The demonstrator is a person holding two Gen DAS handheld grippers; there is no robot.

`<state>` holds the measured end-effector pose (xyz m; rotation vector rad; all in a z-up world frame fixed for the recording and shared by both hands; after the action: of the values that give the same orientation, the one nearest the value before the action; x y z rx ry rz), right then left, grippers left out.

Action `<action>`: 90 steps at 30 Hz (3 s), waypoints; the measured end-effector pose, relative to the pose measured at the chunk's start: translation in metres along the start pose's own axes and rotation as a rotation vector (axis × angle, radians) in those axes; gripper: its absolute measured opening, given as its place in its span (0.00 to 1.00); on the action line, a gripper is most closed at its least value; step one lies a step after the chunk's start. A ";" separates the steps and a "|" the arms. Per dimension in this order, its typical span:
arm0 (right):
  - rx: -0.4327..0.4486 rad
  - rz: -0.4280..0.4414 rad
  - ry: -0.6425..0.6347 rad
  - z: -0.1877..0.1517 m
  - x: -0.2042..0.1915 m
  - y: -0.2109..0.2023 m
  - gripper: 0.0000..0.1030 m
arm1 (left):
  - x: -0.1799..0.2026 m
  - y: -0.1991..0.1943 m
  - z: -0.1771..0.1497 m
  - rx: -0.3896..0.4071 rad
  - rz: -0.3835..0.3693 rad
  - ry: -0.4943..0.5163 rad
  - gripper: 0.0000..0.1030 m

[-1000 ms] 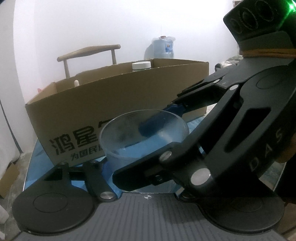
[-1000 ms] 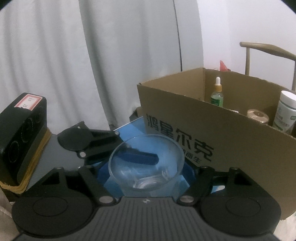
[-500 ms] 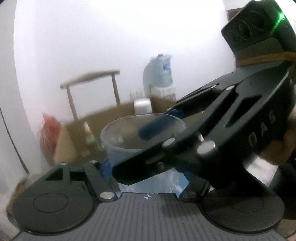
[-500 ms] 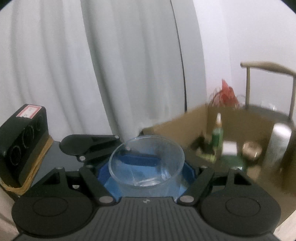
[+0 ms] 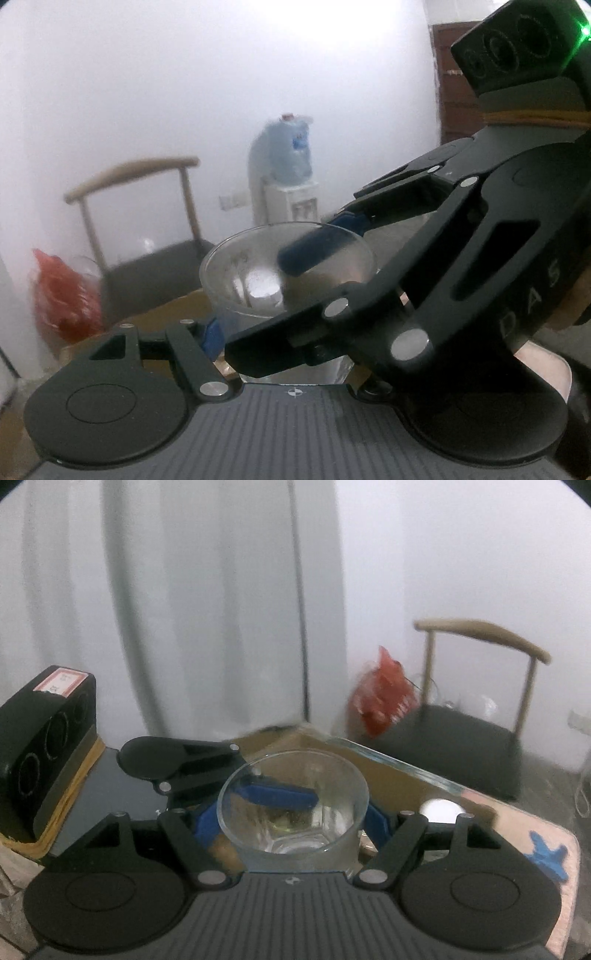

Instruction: Organize rigid objects

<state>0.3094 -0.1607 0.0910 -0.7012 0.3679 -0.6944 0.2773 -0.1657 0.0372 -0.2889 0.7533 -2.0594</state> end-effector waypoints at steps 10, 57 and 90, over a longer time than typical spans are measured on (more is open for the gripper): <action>-0.103 0.066 0.136 -0.026 0.074 0.036 0.77 | 0.005 0.072 -0.001 -0.166 -0.067 -0.001 0.70; -0.476 -0.061 0.131 -0.048 0.081 0.086 0.79 | -0.022 0.078 -0.042 -0.389 -0.139 -0.165 0.82; 0.178 -0.085 0.562 -0.141 -0.033 -0.095 1.00 | -0.055 -0.123 -0.101 -0.039 0.121 -0.421 1.00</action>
<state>0.1689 -0.2556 0.0589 -0.3433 0.7833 -0.9915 0.1784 -0.0299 0.0373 -0.6589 0.5364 -1.7884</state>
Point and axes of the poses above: each gripper's, at about its wrist camera, not at the fingertips, and y roughly the way its jaws point, x to its right, z to its top, the point moved 9 cm from there along y, roughly the way its jaws point, and after that the axes turned 11 degrees about -x, right-handed, at the moved point
